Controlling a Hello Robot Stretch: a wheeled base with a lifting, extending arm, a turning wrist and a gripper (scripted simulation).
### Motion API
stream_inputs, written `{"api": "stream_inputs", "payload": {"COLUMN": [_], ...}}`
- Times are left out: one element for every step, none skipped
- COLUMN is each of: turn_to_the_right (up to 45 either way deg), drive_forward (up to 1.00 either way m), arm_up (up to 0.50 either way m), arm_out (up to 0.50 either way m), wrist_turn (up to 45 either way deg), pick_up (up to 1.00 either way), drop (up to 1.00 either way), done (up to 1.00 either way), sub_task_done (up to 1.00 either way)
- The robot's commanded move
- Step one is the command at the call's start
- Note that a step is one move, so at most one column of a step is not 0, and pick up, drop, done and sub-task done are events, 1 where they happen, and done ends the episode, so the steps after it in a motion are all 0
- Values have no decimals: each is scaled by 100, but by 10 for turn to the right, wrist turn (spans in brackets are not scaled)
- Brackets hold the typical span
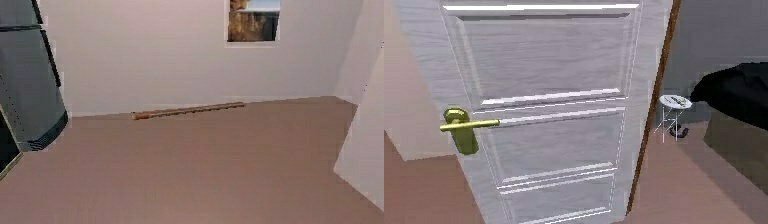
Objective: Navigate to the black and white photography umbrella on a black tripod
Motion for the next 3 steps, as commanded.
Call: {"api": "stream_inputs", "payload": {"turn_to_the_right": [0, 300, 0], "drive_forward": [55, 0, 45], "arm_up": [0, 0, 0], "arm_out": [0, 0, 0], "wrist_turn": [0, 0, 0], "pick_up": [0, 0, 0], "drop": [0, 0, 0], "done": [0, 0, 0], "sub_task_done": [0, 0, 0]}}
